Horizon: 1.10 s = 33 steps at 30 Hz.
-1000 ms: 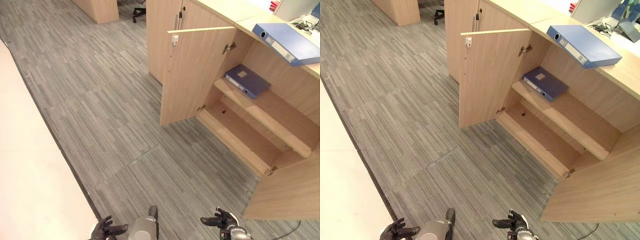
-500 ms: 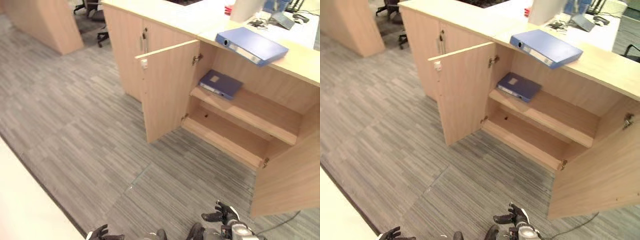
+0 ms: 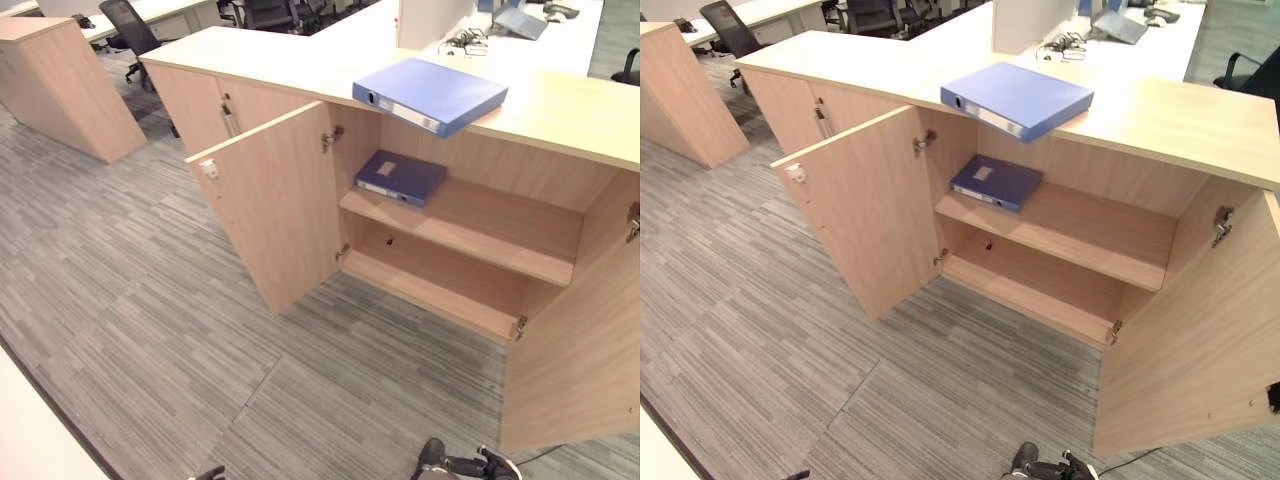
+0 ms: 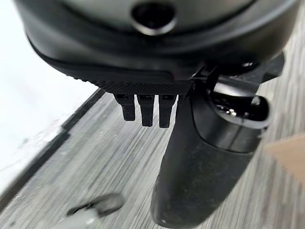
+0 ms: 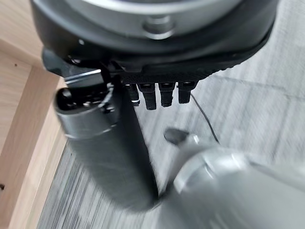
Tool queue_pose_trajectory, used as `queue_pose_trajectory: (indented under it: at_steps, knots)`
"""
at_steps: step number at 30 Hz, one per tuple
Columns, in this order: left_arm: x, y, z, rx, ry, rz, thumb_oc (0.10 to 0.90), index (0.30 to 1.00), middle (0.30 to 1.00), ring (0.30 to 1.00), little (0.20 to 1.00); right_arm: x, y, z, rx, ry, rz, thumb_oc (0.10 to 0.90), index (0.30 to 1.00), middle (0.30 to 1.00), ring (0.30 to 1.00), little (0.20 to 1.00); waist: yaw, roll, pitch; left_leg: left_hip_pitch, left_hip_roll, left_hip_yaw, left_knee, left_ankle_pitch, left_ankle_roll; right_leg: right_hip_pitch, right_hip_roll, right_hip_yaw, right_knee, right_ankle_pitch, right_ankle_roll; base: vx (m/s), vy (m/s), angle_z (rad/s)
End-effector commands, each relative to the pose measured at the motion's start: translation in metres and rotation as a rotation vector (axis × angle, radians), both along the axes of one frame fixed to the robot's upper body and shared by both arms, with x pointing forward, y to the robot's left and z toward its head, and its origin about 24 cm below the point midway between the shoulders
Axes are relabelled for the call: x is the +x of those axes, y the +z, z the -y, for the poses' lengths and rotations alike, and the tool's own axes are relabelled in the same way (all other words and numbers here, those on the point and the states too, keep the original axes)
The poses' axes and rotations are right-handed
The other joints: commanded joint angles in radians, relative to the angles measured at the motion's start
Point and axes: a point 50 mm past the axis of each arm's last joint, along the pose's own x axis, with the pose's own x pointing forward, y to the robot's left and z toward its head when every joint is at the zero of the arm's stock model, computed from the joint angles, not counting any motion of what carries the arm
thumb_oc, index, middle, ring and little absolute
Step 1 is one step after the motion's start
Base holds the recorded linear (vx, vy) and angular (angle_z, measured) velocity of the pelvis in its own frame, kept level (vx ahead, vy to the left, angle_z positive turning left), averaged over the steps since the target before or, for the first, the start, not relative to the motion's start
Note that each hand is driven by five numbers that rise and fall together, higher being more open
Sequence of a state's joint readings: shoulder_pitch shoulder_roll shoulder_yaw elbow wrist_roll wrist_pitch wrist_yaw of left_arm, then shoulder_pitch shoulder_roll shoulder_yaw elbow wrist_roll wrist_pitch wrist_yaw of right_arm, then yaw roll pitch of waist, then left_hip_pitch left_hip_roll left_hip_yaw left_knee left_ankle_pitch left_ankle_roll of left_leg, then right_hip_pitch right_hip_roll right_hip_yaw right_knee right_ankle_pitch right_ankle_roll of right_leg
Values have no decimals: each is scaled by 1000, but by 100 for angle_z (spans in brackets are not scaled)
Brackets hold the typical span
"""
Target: Put the empty folder in the office cabinet
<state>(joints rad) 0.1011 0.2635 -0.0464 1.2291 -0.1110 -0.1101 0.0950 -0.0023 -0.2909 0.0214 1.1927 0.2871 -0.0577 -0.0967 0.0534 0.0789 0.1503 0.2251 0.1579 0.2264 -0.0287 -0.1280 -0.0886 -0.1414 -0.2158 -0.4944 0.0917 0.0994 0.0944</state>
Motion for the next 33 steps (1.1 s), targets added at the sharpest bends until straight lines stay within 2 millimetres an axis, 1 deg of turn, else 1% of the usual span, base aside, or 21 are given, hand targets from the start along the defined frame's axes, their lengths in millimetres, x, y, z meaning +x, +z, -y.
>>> queue_pose_trajectory:
  at_steps: [1,2,3,4,6,7,9,12,14,17,18,19,20,21,22,23,25,28,29,31,33]
  knots:
    - [30,13,-21,72,-25,93,800,900,900,900,900,15,8,8,-33,4,60,800,900,900,900,900,5,-15,32,-20,26,-112,134,-62,-38,9,-75,-8,-71,13,113,443,-410,-8]
    - [32,13,-20,66,-22,101,800,900,900,900,900,24,11,9,-44,36,81,800,900,900,900,900,11,-13,22,-37,62,-115,188,27,-72,33,-20,-26,-100,-18,83,445,-411,1]
    - [34,13,-19,61,-22,107,800,900,900,900,900,27,13,9,-45,41,95,800,900,900,900,900,14,-11,19,-44,76,-116,218,67,-84,51,8,-35,-121,-35,64,509,-494,5]
    - [41,15,-16,51,-28,139,800,900,900,900,900,34,16,9,-48,45,126,800,900,900,900,900,16,-14,26,-85,96,-113,314,162,-100,92,45,-39,-161,-63,36,353,-348,-16]
    - [50,16,-12,37,-43,172,800,900,900,900,900,42,20,10,-52,61,149,800,900,900,900,900,12,-22,33,-125,117,-102,430,211,-96,116,72,-34,-173,-105,-1,336,-317,-29]
    - [58,18,-10,34,-44,194,800,900,900,900,900,43,21,12,-54,55,151,800,900,900,900,900,11,-29,42,-162,131,-77,496,218,-85,137,86,-21,-176,-140,-20,312,-247,-43]
    - [66,19,-4,20,-51,215,800,900,900,900,900,44,21,12,-56,48,148,800,900,900,900,900,17,-34,56,-215,112,-82,496,167,-64,160,88,-6,-177,-161,-21,241,-129,-28]
    - [67,18,3,6,-73,215,800,900,900,900,900,42,20,13,-59,54,132,800,900,900,900,900,29,-51,63,-297,66,-84,413,64,-34,200,82,17,-179,-185,-12,224,-4,-5]
    - [64,16,4,1,-75,201,800,900,900,900,900,40,18,12,-57,63,125,800,900,900,900,900,39,-54,67,-321,45,-93,321,45,-31,227,87,31,-178,-201,-8,229,61,-4]
    - [58,14,4,2,-69,179,800,900,900,900,900,37,17,9,-55,86,112,800,900,900,900,900,61,-50,83,-359,17,-159,172,127,-43,285,115,61,-175,-231,-15,234,68,-54]
    - [57,13,4,2,-68,171,800,900,900,900,900,38,16,7,-55,97,109,800,900,900,900,900,71,-42,90,-398,8,-192,124,193,-37,290,126,65,-167,-231,-21,320,123,-60]
    - [53,12,3,4,-65,153,800,900,900,900,900,39,15,3,-59,127,103,800,900,900,900,900,92,-38,99,-428,3,-251,32,230,-42,320,143,95,-148,-268,-28,427,171,-45]
    - [50,11,2,7,-56,140,800,900,900,900,900,43,15,-1,-64,167,99,800,900,900,900,900,111,-39,107,-470,14,-294,-27,253,-46,340,158,129,-126,-302,-35,583,191,-35]
    - [45,10,0,9,-50,120,800,900,900,900,900,45,15,-5,-71,212,90,800,900,900,900,900,127,-41,115,-499,27,-301,-44,263,-49,364,172,157,-111,-332,-37,577,253,-55]
    - [39,8,-2,11,-45,98,800,900,900,900,900,46,14,-9,-70,242,84,800,900,900,900,900,148,-48,115,-513,32,-306,-41,270,-51,383,178,183,-101,-351,-35,600,341,-81]
    - [32,6,-3,10,-44,73,800,900,900,900,900,45,11,-16,-56,268,79,800,900,900,900,900,167,-52,102,-496,33,-335,-39,282,-52,402,186,208,-112,-354,-20,501,339,-102]
    - [29,6,-5,20,-50,60,800,900,900,900,900,44,10,-21,-45,274,77,800,900,900,900,900,173,-61,95,-492,33,-333,-27,304,-51,413,175,226,-119,-357,-11,334,309,-87]
    - [33,10,-12,53,-71,62,800,900,900,900,900,42,6,-29,-16,251,74,800,900,900,900,900,170,-94,71,-487,17,-301,-7,308,-31,402,135,239,-91,-343,16,320,409,-32]
    - [43,14,-17,81,-87,87,800,900,900,900,900,43,4,-38,12,240,78,800,900,900,900,900,161,-117,55,-460,1,-251,-9,284,-1,345,103,241,-1,-318,45,401,652,-9]
    - [66,24,-23,111,-110,160,800,900,900,900,900,49,4,-48,39,245,100,800,900,900,900,900,156,-134,30,-411,-34,-190,-28,234,48,259,48,199,156,-224,111,363,628,-89]
    - [65,29,-36,133,-91,167,800,900,900,900,900,51,5,-48,44,245,108,800,900,900,900,900,148,-126,29,-373,-50,-162,-41,211,67,228,8,147,271,-162,146,189,367,-62]
